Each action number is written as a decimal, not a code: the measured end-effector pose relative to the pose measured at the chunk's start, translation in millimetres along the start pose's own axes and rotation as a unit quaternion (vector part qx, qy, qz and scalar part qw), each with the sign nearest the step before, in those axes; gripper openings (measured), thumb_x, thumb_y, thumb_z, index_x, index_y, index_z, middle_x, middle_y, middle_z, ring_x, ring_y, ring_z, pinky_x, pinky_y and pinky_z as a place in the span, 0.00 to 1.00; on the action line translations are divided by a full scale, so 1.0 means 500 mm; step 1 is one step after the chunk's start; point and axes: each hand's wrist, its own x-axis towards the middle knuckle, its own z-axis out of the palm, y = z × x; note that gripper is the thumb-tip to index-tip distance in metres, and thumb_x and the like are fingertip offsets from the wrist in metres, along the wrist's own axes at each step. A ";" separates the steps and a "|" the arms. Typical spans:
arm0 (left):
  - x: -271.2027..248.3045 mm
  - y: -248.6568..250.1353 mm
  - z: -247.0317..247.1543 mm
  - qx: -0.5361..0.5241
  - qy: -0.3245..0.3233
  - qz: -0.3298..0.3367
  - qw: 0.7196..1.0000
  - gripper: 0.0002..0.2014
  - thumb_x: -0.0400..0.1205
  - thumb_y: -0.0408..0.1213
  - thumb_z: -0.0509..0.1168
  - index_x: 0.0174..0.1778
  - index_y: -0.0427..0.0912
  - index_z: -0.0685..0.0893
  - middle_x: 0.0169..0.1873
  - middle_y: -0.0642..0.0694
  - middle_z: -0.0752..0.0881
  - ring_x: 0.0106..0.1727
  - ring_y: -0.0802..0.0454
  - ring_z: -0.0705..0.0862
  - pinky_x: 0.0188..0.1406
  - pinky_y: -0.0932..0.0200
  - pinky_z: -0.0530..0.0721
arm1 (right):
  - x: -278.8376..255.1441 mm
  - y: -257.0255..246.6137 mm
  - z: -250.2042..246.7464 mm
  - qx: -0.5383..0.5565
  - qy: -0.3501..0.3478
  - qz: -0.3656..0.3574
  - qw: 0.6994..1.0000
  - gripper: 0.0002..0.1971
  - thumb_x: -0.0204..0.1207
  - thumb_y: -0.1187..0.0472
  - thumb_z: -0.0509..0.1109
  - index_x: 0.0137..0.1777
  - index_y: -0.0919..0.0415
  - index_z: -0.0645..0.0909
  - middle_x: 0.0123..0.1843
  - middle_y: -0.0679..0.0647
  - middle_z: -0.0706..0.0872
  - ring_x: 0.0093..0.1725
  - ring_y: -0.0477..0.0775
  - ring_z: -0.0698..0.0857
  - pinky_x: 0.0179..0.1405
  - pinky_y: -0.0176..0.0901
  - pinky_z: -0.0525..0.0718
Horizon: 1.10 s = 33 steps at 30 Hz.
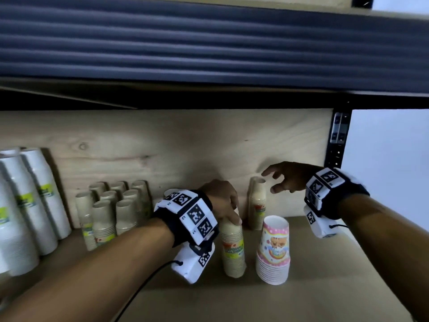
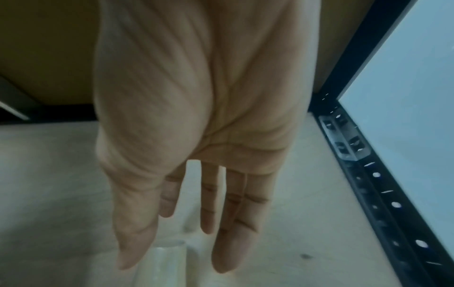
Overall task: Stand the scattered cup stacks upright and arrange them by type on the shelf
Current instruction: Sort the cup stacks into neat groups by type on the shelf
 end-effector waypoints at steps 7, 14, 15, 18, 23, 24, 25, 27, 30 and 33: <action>0.016 -0.039 -0.014 -0.007 0.006 0.002 1.000 0.23 0.70 0.49 0.78 0.58 0.46 0.86 0.56 0.51 0.85 0.56 0.53 0.83 0.52 0.58 0.84 | 0.087 0.009 0.035 0.008 -0.022 -0.061 0.998 0.30 0.75 0.59 0.76 0.75 0.42 0.72 0.70 0.42 0.77 0.50 0.52 0.86 0.39 0.38 0.86; 0.037 -0.048 0.004 -0.017 -0.017 0.008 1.000 0.23 0.70 0.49 0.78 0.59 0.47 0.86 0.58 0.52 0.85 0.57 0.54 0.83 0.55 0.57 0.84 | 0.114 0.035 0.057 0.103 -0.014 -0.052 0.993 0.26 0.74 0.67 0.75 0.71 0.49 0.76 0.56 0.39 0.79 0.67 0.55 0.82 0.45 0.45 0.90; 0.039 -0.047 0.005 -0.020 -0.017 0.008 1.000 0.23 0.70 0.49 0.78 0.59 0.47 0.86 0.58 0.52 0.85 0.58 0.54 0.83 0.56 0.56 0.84 | 0.110 0.039 0.055 0.105 -0.011 -0.050 0.993 0.25 0.74 0.67 0.75 0.70 0.49 0.77 0.55 0.41 0.79 0.66 0.57 0.83 0.46 0.47 0.90; 0.041 -0.045 0.010 -0.020 -0.013 0.015 1.000 0.24 0.70 0.50 0.78 0.60 0.47 0.85 0.58 0.52 0.85 0.58 0.54 0.83 0.55 0.57 0.83 | 0.095 0.053 0.048 0.109 0.005 -0.040 0.993 0.27 0.75 0.65 0.76 0.72 0.47 0.75 0.63 0.50 0.78 0.61 0.58 0.85 0.47 0.48 0.91; 0.027 -0.044 0.021 -0.019 -0.025 0.022 0.999 0.28 0.70 0.51 0.77 0.64 0.45 0.83 0.60 0.51 0.85 0.59 0.52 0.83 0.59 0.53 0.84 | 0.056 0.061 0.023 0.123 0.063 -0.041 0.990 0.27 0.75 0.60 0.76 0.72 0.44 0.75 0.65 0.57 0.77 0.58 0.60 0.87 0.48 0.53 0.91; 0.021 -0.046 0.019 -0.020 -0.021 0.024 0.999 0.27 0.70 0.51 0.78 0.64 0.45 0.83 0.59 0.51 0.85 0.58 0.52 0.84 0.58 0.53 0.85 | 0.048 0.056 0.017 0.122 0.072 -0.044 0.989 0.27 0.74 0.60 0.76 0.72 0.45 0.75 0.65 0.57 0.77 0.58 0.60 0.87 0.48 0.53 0.91; 0.016 -0.049 0.016 -0.018 -0.018 0.022 0.999 0.27 0.70 0.51 0.78 0.63 0.44 0.84 0.58 0.50 0.86 0.58 0.51 0.84 0.56 0.54 0.85 | 0.041 0.050 0.012 0.122 0.078 -0.048 0.988 0.27 0.74 0.60 0.76 0.72 0.45 0.75 0.65 0.57 0.78 0.58 0.60 0.87 0.48 0.53 0.91; 0.001 -0.060 0.004 -0.023 -0.013 0.018 1.000 0.26 0.71 0.50 0.78 0.61 0.43 0.84 0.57 0.50 0.86 0.56 0.51 0.84 0.52 0.58 0.83 | 0.028 0.028 0.004 0.129 0.078 -0.057 0.987 0.27 0.74 0.60 0.77 0.71 0.45 0.76 0.65 0.56 0.79 0.59 0.58 0.87 0.49 0.51 0.91; -0.027 -0.083 -0.017 -0.040 -0.010 -0.001 0.999 0.18 0.71 0.48 0.78 0.49 0.42 0.83 0.45 0.46 0.84 0.41 0.50 0.81 0.42 0.60 0.81 | 0.010 -0.017 -0.002 0.144 0.059 -0.068 0.986 0.25 0.73 0.60 0.77 0.69 0.43 0.77 0.66 0.56 0.79 0.63 0.55 0.84 0.49 0.49 0.90; -0.069 -0.110 -0.039 -0.027 0.003 -0.011 1.000 0.18 0.73 0.48 0.76 0.44 0.44 0.74 0.39 0.45 0.73 0.32 0.54 0.72 0.25 0.68 0.69 | -0.013 -0.077 -0.008 0.131 0.045 -0.082 0.987 0.25 0.73 0.60 0.78 0.68 0.41 0.78 0.67 0.55 0.79 0.66 0.57 0.83 0.49 0.49 0.90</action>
